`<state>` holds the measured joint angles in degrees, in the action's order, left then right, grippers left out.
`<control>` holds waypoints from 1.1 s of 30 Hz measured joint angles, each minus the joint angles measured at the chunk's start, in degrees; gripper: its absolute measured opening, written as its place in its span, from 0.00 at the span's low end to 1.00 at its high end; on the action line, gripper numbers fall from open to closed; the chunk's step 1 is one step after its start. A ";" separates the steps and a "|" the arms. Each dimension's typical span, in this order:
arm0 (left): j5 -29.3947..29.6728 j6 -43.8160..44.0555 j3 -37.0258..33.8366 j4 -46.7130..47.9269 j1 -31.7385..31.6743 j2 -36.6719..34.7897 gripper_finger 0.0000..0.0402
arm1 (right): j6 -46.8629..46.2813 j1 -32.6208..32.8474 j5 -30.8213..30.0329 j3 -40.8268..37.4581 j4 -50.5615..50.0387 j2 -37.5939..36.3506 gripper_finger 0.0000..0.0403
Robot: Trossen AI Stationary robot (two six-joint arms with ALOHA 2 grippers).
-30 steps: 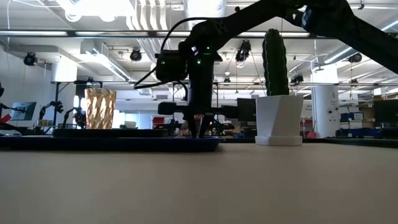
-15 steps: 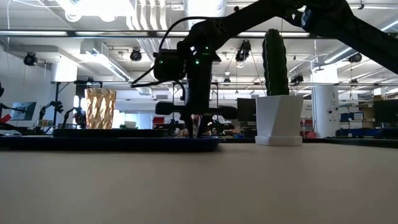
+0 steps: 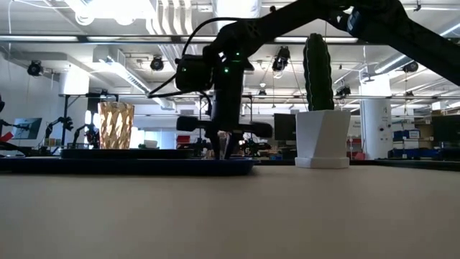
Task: Pick and place plate/cup/fork/spoon on tray
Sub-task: Put the orange fork on the blue serving tray to the right of the orange spoon
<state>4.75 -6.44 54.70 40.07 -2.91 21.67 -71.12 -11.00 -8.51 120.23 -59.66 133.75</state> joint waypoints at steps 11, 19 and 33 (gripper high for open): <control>0.00 -0.02 0.00 0.00 0.00 -0.09 0.00 | 0.18 0.02 -0.36 1.16 -6.02 0.00 0.08; 0.00 -0.22 0.00 -0.01 0.00 -0.09 0.00 | -1.05 0.02 -0.46 1.22 -7.05 -0.09 0.08; 0.00 -0.28 -0.02 -0.08 0.00 -0.09 0.00 | -0.71 0.39 -0.44 1.24 -6.67 -0.22 0.08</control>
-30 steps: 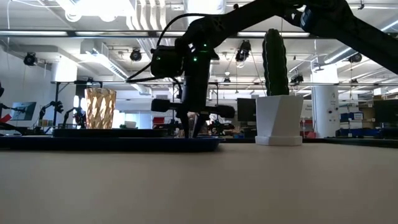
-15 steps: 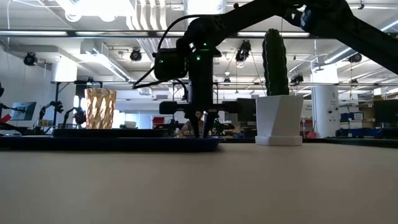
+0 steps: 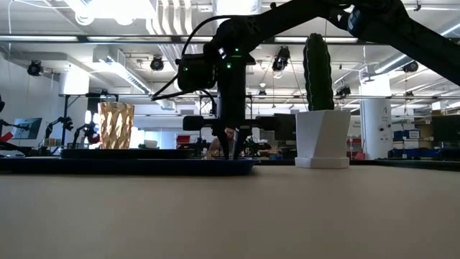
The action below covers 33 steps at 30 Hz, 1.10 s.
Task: Pick and place plate/cup/fork/spoon on tray
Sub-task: Put the orange fork on the blue serving tray to the right of the orange spoon, then move the blue serving tray to the center of the table
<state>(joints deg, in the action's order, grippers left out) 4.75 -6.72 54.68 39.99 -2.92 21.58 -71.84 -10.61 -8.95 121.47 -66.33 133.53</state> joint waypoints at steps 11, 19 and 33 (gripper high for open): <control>0.01 0.00 0.00 -0.01 0.00 0.00 0.00 | 0.92 0.11 0.02 0.02 1.07 -0.02 0.21; 0.02 0.00 0.00 -0.01 0.01 0.00 0.00 | 0.97 0.13 -0.04 0.02 1.07 -0.02 0.30; 0.02 -0.20 0.00 0.02 0.02 0.00 0.00 | 6.04 1.07 0.35 0.04 1.38 -5.18 0.33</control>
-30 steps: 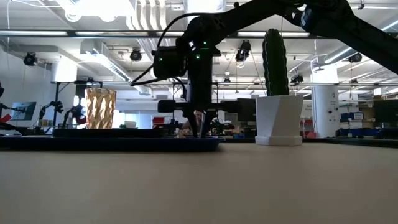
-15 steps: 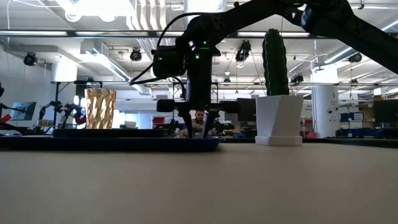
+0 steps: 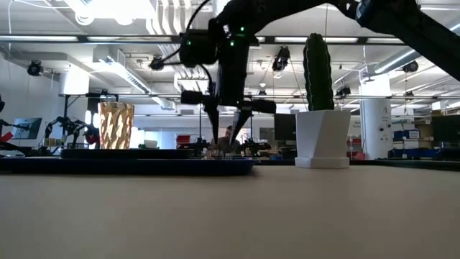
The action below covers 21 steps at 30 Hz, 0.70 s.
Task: Pick and place plate/cup/fork/spoon on tray
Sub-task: Move the blue serving tray to the center of the table
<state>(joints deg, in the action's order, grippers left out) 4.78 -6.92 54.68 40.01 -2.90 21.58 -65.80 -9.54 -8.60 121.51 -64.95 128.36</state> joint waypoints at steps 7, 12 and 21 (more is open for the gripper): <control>0.04 -0.53 0.00 -0.02 0.00 0.00 0.00 | 7.31 4.03 5.05 0.04 0.56 -2.72 0.30; 0.15 -1.26 0.06 -0.07 -0.01 0.02 0.00 | 8.77 7.26 10.89 -0.09 0.57 -2.71 0.14; 0.24 -1.40 0.20 -0.50 0.00 0.07 0.00 | 8.35 10.69 11.52 -0.87 0.09 -0.74 0.02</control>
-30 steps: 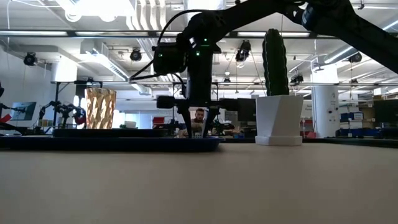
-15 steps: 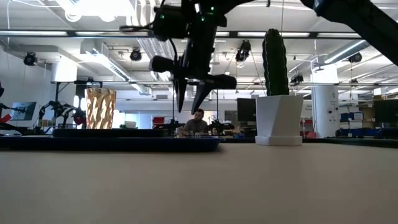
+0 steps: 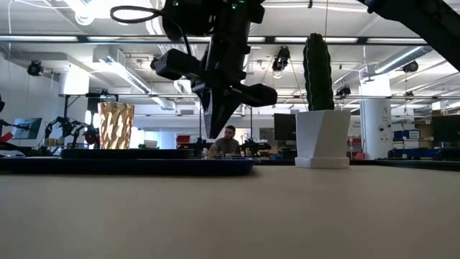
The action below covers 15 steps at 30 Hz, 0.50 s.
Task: Pick and place plate/cup/fork/spoon on tray
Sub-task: Move the blue serving tray to the center of the table
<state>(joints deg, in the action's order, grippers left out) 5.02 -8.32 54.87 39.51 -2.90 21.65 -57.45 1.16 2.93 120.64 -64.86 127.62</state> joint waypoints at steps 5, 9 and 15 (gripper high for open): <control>-0.01 0.18 0.00 0.02 -0.01 -0.07 0.00 | 0.51 0.34 -0.40 -0.43 -0.34 1.95 0.02; -0.02 0.35 0.00 0.04 -0.02 -0.07 0.00 | 1.11 0.36 -1.41 -0.75 -1.03 2.71 0.02; -0.02 0.37 0.00 0.06 -0.01 -0.04 0.00 | 2.43 0.34 -1.47 -1.12 -1.05 2.86 0.02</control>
<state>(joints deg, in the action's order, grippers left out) 4.99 -7.94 54.87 39.57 -2.91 21.61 -55.02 1.50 1.46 119.52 -65.91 130.48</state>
